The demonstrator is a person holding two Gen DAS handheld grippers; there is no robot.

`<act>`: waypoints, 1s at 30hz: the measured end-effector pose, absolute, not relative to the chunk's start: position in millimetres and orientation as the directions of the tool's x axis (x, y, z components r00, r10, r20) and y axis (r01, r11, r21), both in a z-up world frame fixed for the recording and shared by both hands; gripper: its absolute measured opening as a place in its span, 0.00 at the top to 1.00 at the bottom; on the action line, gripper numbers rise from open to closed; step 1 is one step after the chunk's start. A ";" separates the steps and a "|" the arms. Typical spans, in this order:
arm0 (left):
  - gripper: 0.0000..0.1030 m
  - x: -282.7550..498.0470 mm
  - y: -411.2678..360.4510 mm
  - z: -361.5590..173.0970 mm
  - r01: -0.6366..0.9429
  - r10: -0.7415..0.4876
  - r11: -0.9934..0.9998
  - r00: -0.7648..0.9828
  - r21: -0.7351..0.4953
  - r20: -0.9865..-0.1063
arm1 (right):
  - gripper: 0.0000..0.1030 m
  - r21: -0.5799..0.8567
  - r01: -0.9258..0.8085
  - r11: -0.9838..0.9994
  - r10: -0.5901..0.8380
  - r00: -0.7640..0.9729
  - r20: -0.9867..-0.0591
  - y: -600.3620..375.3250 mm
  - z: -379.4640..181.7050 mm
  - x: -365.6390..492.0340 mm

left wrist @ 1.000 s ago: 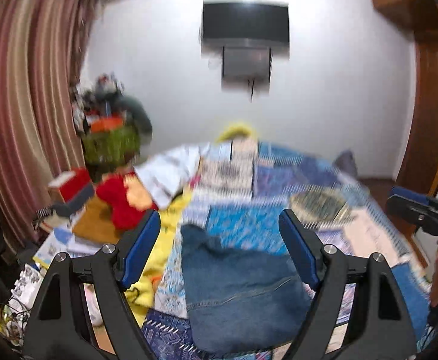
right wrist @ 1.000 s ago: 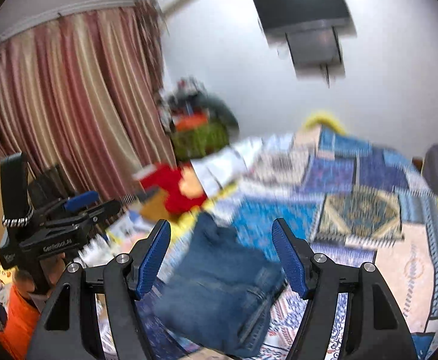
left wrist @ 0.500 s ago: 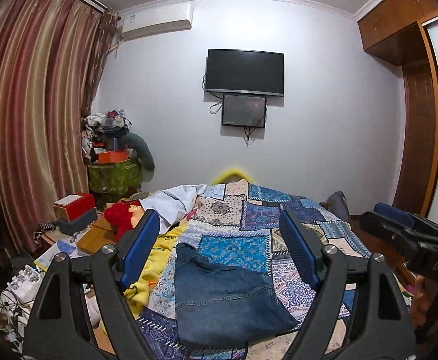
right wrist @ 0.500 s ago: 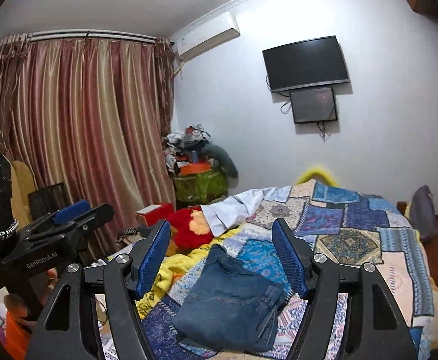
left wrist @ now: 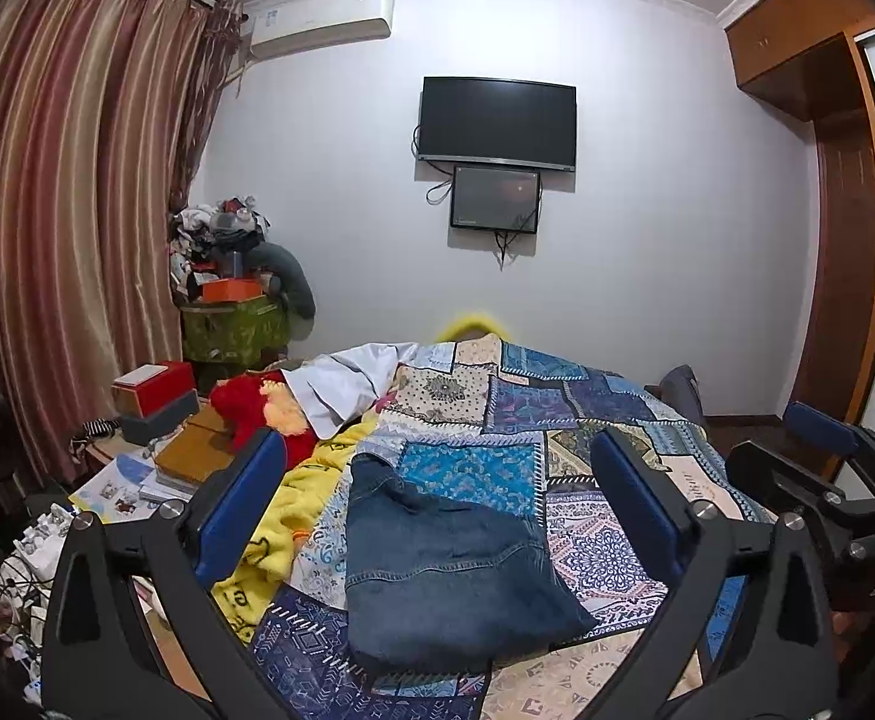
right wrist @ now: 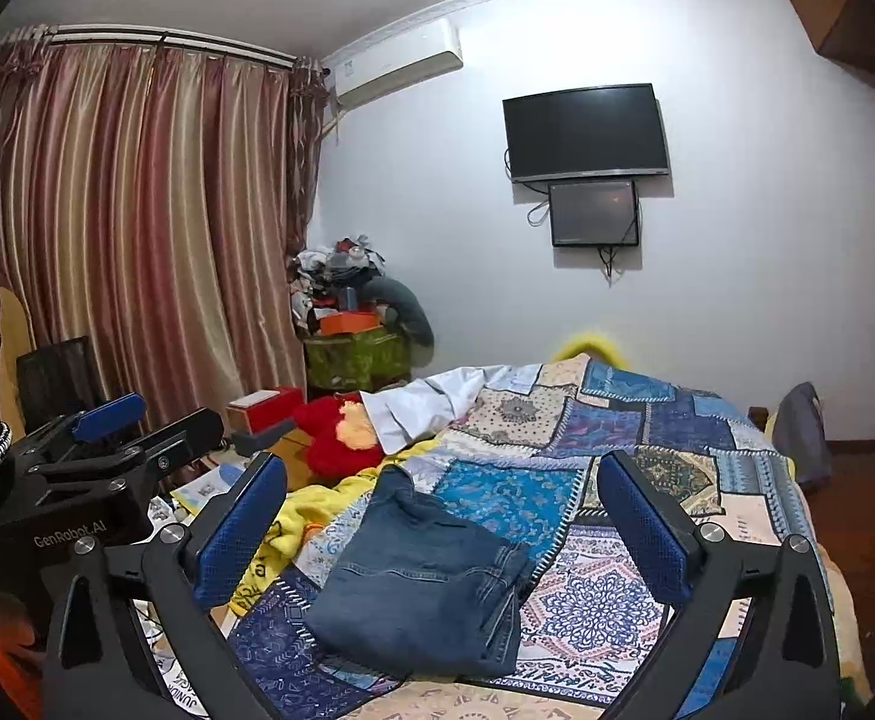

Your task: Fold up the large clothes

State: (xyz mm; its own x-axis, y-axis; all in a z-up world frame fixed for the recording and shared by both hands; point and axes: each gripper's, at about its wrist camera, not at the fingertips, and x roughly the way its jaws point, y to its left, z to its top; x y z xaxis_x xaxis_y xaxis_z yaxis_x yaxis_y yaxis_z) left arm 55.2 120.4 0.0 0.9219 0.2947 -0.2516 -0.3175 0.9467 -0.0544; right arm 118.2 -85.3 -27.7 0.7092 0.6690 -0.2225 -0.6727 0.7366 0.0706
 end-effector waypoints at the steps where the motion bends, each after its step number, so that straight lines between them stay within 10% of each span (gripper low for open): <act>1: 0.01 55.0 120.2 -0.6 -0.317 0.293 0.947 0.922 -0.057 -0.253 | 0.00 0.074 -0.670 0.738 0.667 0.709 -0.228 -85.4 -28.8 119.3; 30: 0.01 53.6 123.3 -6.8 -0.315 0.280 0.945 0.920 -0.091 -0.274 | 0.00 0.077 -0.673 0.736 0.668 0.703 -0.245 -84.2 -34.4 126.7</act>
